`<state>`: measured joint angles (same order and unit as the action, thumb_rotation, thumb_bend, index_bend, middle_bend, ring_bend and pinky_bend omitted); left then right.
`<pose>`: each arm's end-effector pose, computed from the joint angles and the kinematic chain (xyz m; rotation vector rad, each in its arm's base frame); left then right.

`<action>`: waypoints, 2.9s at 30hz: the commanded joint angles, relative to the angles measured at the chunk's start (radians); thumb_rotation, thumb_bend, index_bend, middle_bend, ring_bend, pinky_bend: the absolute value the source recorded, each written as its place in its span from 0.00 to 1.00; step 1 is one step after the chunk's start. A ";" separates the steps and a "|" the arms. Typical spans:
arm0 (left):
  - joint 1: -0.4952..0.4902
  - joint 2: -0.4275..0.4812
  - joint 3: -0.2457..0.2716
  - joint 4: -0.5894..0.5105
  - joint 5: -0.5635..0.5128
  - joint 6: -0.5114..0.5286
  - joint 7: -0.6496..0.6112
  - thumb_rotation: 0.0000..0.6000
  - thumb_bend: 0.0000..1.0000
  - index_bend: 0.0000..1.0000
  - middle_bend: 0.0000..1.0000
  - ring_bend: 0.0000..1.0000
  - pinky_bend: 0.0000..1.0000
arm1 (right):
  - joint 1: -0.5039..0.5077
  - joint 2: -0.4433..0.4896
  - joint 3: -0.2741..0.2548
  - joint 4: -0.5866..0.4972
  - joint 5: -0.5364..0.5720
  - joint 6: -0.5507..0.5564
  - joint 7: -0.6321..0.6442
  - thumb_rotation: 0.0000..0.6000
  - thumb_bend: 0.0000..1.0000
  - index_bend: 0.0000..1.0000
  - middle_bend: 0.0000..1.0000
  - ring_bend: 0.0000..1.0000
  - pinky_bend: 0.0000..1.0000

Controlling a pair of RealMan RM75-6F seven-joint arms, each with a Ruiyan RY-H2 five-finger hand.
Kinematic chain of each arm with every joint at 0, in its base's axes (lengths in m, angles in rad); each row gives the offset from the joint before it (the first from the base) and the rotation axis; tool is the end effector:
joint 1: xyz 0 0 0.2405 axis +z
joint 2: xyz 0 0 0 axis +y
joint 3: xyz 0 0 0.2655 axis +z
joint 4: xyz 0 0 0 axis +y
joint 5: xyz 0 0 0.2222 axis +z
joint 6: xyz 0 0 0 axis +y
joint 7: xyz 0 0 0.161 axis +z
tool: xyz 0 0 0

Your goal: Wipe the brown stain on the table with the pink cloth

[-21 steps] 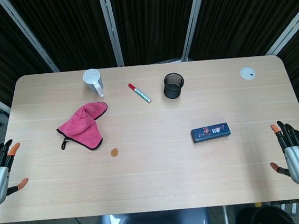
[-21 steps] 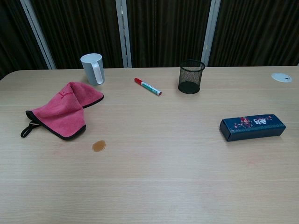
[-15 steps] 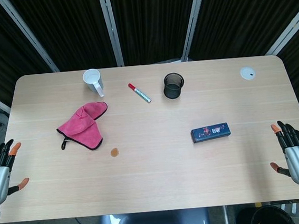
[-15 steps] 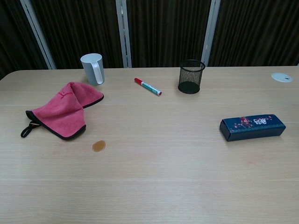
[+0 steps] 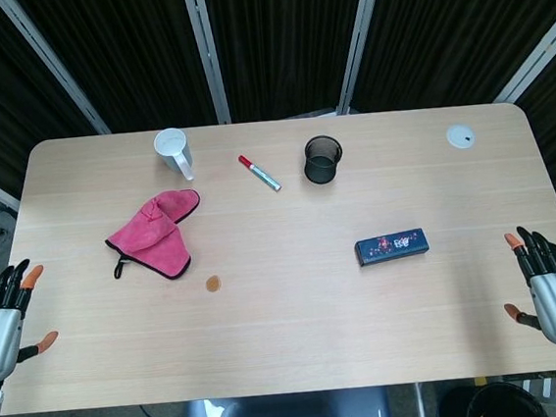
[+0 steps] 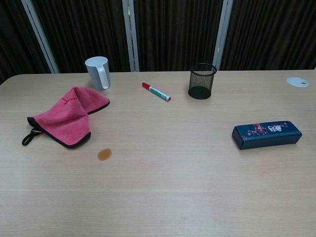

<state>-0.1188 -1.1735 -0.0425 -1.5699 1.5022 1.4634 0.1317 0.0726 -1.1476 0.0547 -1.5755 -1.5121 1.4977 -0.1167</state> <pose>-0.3225 0.2094 0.1332 -1.4585 -0.8101 -0.8262 -0.3286 -0.1972 0.1479 1.4147 -0.7985 0.8208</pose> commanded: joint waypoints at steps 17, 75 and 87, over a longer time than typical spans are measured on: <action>-0.235 -0.002 -0.176 -0.065 -0.265 -0.298 0.179 1.00 0.00 0.06 0.00 0.00 0.09 | -0.005 0.010 0.007 0.018 0.010 -0.002 0.060 1.00 0.00 0.00 0.00 0.00 0.14; -0.867 -0.702 -0.184 0.919 -0.996 -0.851 0.503 1.00 0.47 0.80 0.54 0.46 0.55 | 0.020 -0.019 0.021 0.107 0.072 -0.086 0.156 1.00 0.00 0.08 0.00 0.00 0.14; -0.807 -0.624 -0.203 0.717 -0.718 -0.683 0.256 1.00 0.50 0.88 0.62 0.53 0.62 | 0.018 -0.022 0.021 0.105 0.061 -0.070 0.158 1.00 0.00 0.08 0.00 0.00 0.14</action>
<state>-0.9495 -1.8392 -0.2356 -0.7668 0.7268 0.7230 0.4509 0.0911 -1.1697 0.0761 -1.4705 -1.4512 1.4277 0.0411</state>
